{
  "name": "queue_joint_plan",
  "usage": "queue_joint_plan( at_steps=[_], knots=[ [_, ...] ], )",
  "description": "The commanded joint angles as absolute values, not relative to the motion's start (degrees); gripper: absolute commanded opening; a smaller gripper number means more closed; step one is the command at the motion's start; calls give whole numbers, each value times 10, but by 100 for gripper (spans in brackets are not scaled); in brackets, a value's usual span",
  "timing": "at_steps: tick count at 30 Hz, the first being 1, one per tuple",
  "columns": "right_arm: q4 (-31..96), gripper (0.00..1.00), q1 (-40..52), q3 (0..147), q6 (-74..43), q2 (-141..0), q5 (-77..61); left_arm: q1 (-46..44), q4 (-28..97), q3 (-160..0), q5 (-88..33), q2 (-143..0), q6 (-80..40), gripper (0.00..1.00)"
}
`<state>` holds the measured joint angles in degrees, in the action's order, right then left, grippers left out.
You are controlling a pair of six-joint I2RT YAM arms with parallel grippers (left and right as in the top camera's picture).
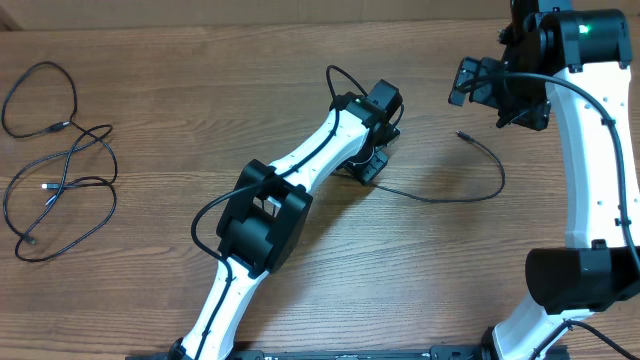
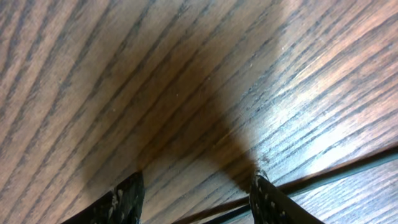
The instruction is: Untangle cables
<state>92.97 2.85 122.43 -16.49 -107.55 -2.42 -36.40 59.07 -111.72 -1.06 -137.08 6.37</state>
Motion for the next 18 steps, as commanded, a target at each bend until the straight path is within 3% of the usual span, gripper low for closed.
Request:
queue_joint_plan(
  at_steps=[1, 10, 18],
  knots=[
    [918, 100, -1, 1222, -167, -1075, -16, -361, 608, -1068, -55, -1432, 82, 56],
    [902, 100, -96, 1222, -147, -1075, -38, -360, 619, -1084, -151, -1423, 182, 61],
    [905, 100, -136, 1222, -147, -1075, -65, -361, 635, -1088, -184, -1415, 288, 80]
  ],
)
